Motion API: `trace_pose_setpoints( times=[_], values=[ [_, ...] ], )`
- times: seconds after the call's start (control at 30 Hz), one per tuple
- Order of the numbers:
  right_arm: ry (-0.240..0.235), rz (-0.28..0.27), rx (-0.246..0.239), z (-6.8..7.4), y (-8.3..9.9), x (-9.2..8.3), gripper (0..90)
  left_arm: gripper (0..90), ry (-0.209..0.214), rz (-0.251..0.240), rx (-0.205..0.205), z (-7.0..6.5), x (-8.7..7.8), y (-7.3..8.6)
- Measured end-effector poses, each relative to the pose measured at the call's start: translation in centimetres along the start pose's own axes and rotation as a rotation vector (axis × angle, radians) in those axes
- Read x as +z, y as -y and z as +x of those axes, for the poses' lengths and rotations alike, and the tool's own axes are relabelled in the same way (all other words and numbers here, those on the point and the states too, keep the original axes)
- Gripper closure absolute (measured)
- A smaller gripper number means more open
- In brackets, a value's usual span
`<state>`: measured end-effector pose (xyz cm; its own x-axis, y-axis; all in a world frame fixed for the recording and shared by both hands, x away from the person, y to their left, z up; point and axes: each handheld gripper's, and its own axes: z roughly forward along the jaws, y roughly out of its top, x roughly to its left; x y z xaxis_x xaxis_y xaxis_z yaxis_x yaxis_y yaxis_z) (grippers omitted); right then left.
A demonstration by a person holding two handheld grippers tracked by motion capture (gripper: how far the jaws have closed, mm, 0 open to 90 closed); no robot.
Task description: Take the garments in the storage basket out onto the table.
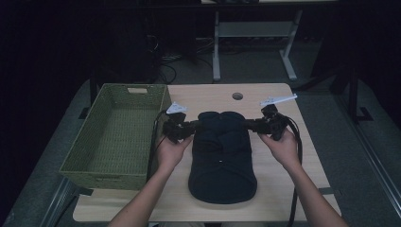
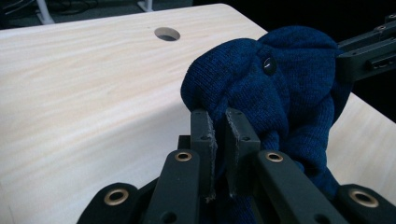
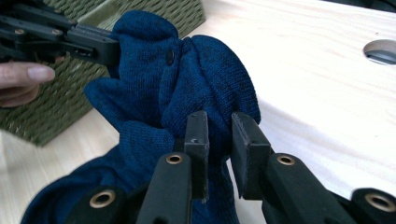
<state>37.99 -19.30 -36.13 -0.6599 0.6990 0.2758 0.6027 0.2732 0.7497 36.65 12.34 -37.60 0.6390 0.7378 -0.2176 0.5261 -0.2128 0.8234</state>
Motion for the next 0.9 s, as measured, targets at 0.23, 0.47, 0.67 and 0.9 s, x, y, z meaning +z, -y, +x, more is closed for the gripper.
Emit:
trace_pose_setpoints(
  times=[0.23,0.47,0.67,0.9],
  values=[
    [-0.015,0.015,-0.045,1.7,2.7,-0.3,76.6,83.1,0.008,-0.002,0.033,-1.3,-1.0,2.6],
    [-0.044,0.052,-0.053,2.5,4.9,-0.4,76.8,83.0,0.039,0.018,0.036,-2.1,-1.7,4.5],
    [-0.074,0.080,-0.043,2.9,6.5,-0.3,77.4,83.0,0.069,0.052,0.030,-2.8,-2.1,6.0],
    [-0.113,0.099,-0.026,3.4,8.1,-0.8,77.4,82.9,0.093,0.079,0.028,-3.2,-3.0,7.6]
  ],
)
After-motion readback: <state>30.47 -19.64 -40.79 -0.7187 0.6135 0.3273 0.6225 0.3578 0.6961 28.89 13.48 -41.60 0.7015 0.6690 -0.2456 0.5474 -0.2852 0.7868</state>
